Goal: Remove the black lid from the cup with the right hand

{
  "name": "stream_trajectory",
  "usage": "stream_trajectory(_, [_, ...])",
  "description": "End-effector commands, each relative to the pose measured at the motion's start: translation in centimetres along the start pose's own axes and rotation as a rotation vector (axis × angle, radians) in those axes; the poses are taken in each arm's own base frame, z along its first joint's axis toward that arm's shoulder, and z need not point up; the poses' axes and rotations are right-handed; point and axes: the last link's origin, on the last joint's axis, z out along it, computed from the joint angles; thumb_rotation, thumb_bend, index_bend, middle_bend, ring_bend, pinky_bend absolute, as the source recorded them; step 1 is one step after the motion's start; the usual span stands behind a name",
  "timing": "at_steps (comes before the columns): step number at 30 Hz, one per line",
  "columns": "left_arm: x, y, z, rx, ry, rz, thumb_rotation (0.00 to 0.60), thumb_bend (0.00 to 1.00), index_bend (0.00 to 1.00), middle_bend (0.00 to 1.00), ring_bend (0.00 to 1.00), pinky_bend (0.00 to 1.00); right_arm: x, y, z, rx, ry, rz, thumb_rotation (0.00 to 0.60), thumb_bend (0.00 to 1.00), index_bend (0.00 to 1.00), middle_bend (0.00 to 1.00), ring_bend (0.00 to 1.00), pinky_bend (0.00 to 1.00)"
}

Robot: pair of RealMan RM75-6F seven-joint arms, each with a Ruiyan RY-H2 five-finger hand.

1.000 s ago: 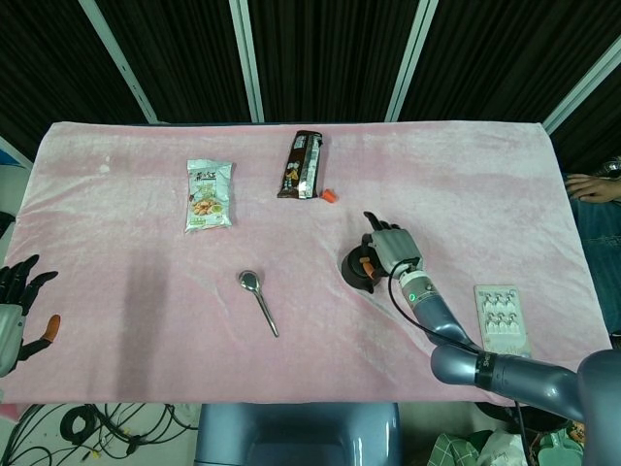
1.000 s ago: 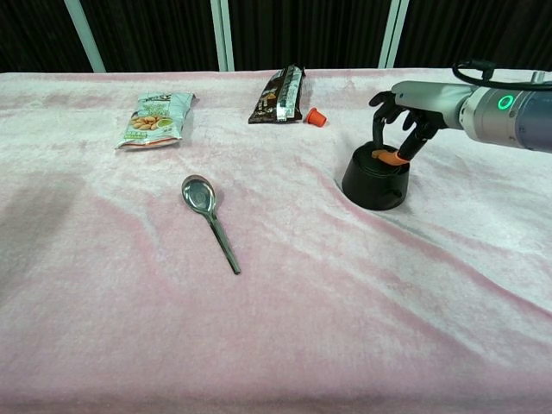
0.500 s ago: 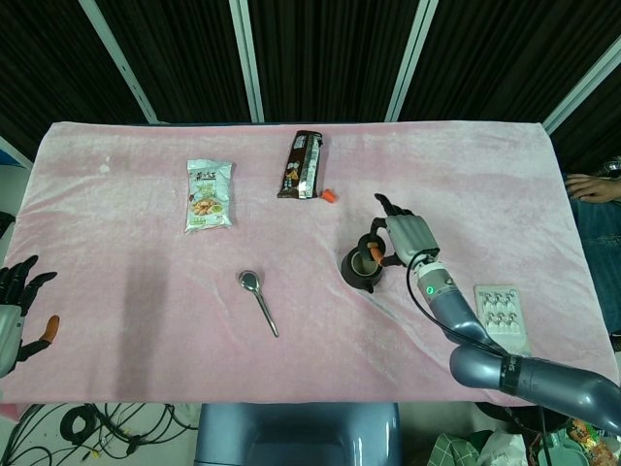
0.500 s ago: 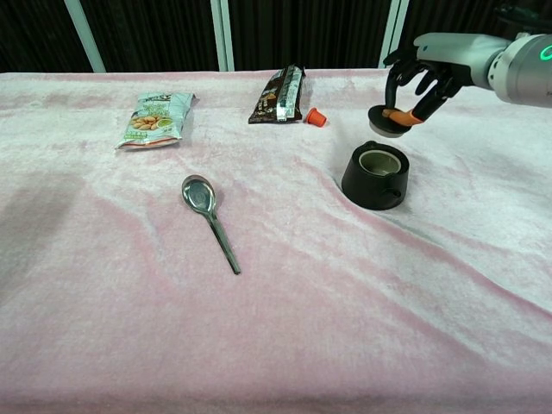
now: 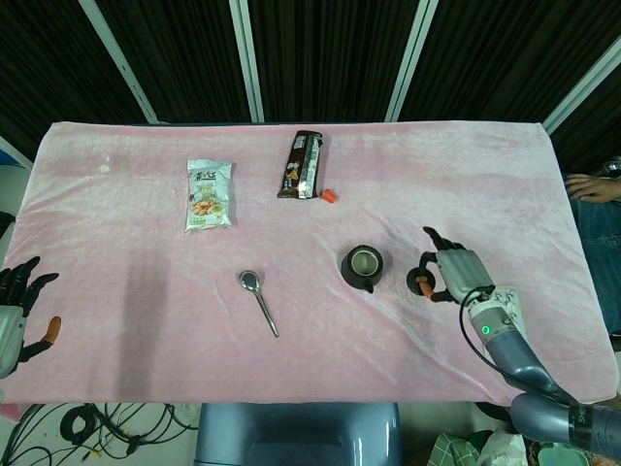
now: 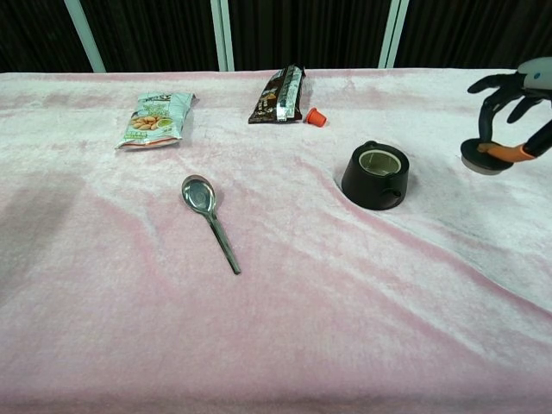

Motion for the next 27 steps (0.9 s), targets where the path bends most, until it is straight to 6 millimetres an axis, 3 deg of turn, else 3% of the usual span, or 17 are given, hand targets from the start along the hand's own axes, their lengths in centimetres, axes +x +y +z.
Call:
stream_trajectory(1, [0.0, 0.0, 0.0, 0.001, 0.000, 0.000, 0.600, 0.42, 0.18, 0.00, 0.00, 0.02, -1.9, 0.9, 0.2, -0.014, -0.019, -0.011, 0.600, 0.36, 0.73, 0.00, 0.14, 0.18])
stream_trajectory(9, [0.1, -0.1, 0.0, 0.007, 0.002, -0.003, 0.600, 0.42, 0.18, 0.00, 0.00, 0.02, -4.7, 1.8, 2.1, -0.037, -0.007, -0.015, 0.600, 0.36, 0.73, 0.00, 0.14, 0.18])
stream_trajectory(15, [0.1, -0.1, 0.1, 0.007, 0.002, 0.002, 0.600, 0.42, 0.17, 0.00, 0.00, 0.02, -5.6, 2.4, 2.7, -0.058, -0.019, -0.013, 0.600, 0.33, 0.70, 0.00, 0.14, 0.18])
stream_trajectory(22, [0.1, -0.2, 0.1, 0.011, -0.003, 0.005, 0.600, 0.42, 0.17, 0.00, 0.00, 0.02, -6.3, 2.8, 2.7, -0.072, -0.065, -0.022, 0.600, 0.19, 0.34, 0.00, 0.12, 0.17])
stream_trajectory(27, [0.1, -0.2, 0.0, 0.018, -0.008, 0.007, 0.600, 0.42, 0.17, 0.00, 0.00, 0.02, -6.2, 2.5, 2.7, -0.070, -0.075, -0.034, 0.600, 0.15, 0.14, 0.00, 0.09, 0.17])
